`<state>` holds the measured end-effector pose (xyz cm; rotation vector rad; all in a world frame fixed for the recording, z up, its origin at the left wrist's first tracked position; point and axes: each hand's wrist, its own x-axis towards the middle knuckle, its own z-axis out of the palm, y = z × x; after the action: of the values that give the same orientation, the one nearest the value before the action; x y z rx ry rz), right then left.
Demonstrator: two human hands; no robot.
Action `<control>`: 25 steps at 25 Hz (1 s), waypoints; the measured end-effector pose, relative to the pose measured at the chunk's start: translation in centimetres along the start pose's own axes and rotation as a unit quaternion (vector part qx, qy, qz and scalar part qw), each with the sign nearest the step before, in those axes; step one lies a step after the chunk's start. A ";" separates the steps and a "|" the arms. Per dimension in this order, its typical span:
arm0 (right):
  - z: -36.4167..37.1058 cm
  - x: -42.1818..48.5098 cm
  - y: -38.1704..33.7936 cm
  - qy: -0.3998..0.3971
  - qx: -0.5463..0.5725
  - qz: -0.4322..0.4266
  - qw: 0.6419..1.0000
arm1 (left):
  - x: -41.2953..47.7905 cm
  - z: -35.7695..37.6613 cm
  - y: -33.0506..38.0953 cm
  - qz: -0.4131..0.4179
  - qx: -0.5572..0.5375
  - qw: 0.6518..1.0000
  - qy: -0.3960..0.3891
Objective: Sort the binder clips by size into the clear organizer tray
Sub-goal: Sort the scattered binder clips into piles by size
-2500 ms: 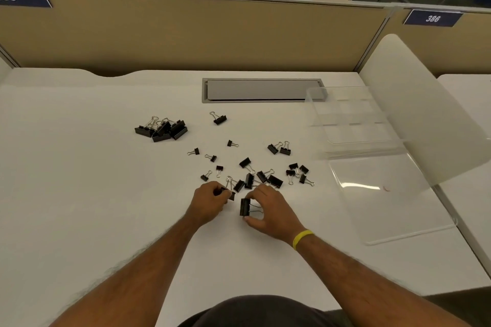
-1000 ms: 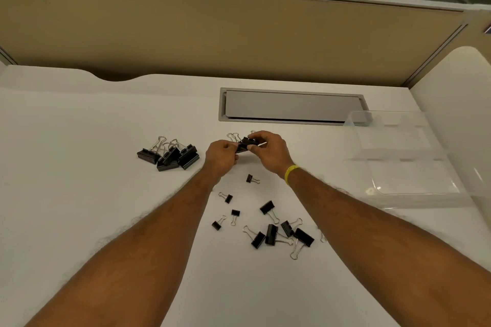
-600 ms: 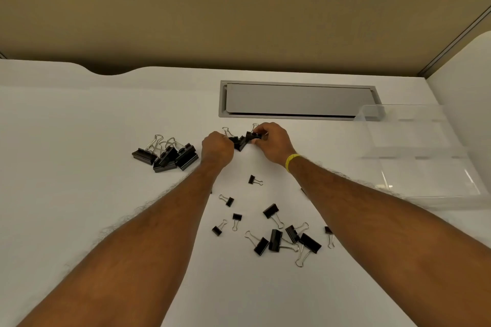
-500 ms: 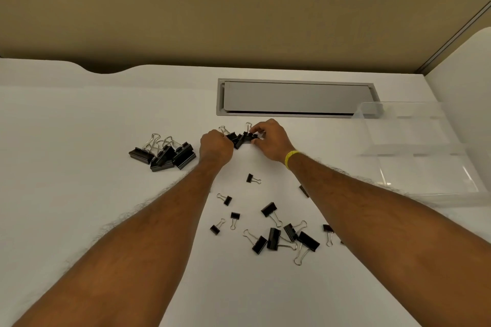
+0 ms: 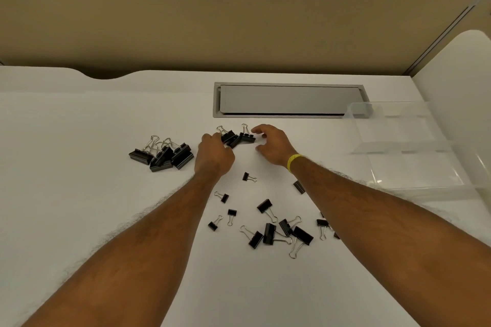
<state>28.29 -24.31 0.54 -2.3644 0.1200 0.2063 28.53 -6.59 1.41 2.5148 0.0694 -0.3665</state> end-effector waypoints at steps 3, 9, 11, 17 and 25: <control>-0.4 -2.4 0.3 0.004 -0.017 0.000 1.000 | -2.4 0.4 -0.8 0.066 0.045 0.997 0.006; -1.5 -9.0 1.4 -0.014 -0.043 -0.003 0.999 | -8.0 0.9 -1.7 0.156 0.124 0.980 -0.029; -1.8 -11.3 1.9 -0.016 -0.050 -0.009 0.999 | -9.7 1.2 -2.2 0.184 0.116 0.975 -0.040; -2.2 -18.6 4.4 -0.030 -0.066 -0.002 0.997 | -14.5 2.4 -3.7 0.233 0.086 0.968 -0.040; -1.6 -24.2 6.1 -0.113 -0.254 -0.028 0.960 | -18.5 3.3 -5.6 0.245 0.060 0.967 0.016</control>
<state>3.79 -29.17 1.92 -2.8245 -0.1255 0.5310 9.27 -3.20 0.81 2.5453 -0.5678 -0.1269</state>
